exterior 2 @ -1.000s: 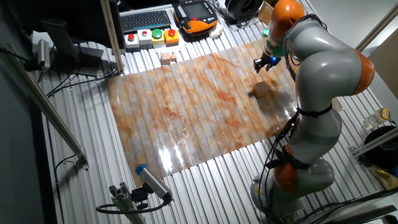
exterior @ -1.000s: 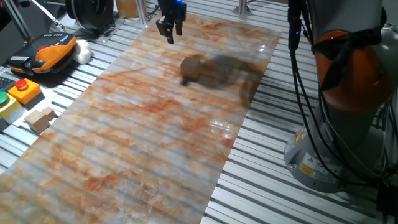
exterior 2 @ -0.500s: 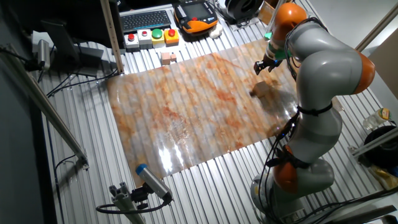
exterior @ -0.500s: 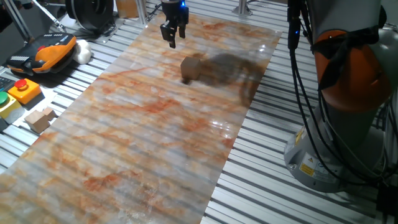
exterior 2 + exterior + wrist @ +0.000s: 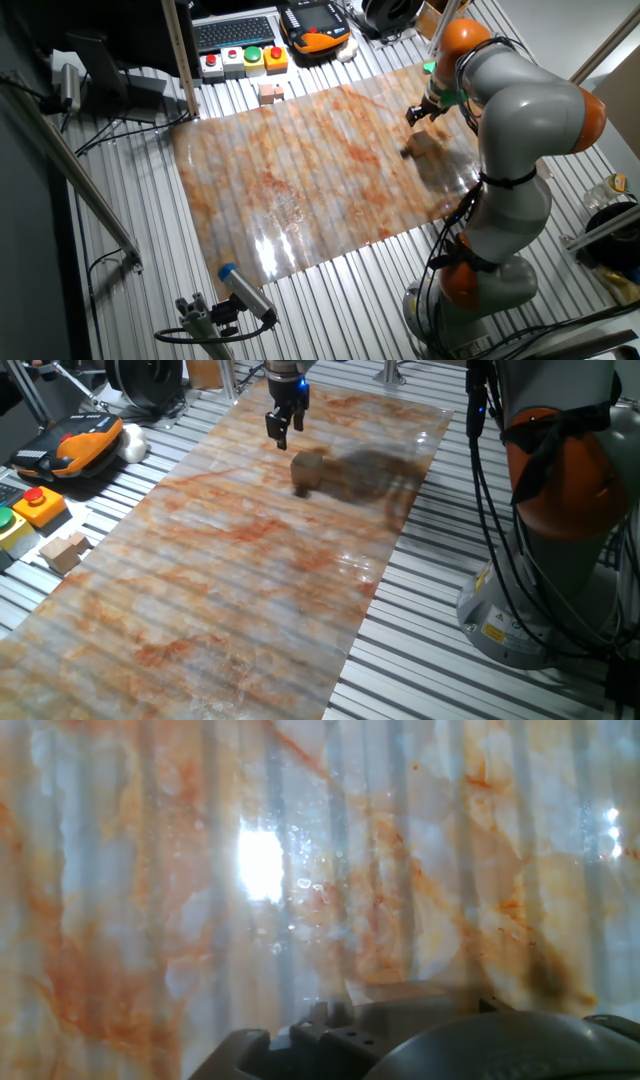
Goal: Hold a small block with the gripper and sweep it from left to right on the table
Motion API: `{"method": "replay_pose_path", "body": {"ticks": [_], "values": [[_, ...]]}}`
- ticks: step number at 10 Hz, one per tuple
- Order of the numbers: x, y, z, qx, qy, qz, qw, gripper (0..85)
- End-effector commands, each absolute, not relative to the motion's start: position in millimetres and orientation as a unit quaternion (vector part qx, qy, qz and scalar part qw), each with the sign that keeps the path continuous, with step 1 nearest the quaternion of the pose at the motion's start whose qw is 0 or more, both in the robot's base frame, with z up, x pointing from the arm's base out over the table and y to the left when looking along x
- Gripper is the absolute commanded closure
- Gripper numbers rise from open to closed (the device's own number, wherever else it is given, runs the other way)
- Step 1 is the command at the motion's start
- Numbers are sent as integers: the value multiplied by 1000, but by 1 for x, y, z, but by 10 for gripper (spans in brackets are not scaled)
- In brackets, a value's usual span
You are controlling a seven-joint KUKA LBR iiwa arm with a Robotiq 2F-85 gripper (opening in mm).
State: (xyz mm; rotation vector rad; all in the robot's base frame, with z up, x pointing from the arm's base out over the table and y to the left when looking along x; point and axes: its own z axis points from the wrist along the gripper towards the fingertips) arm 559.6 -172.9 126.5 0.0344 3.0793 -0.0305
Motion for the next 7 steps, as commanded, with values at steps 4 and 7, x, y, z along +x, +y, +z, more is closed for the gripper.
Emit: {"method": "replay_pose_path", "body": {"ticks": [4,7], "values": [[559,-178,106,3,999,2,32,170],[555,-176,99,7,999,1,32,170]]}}
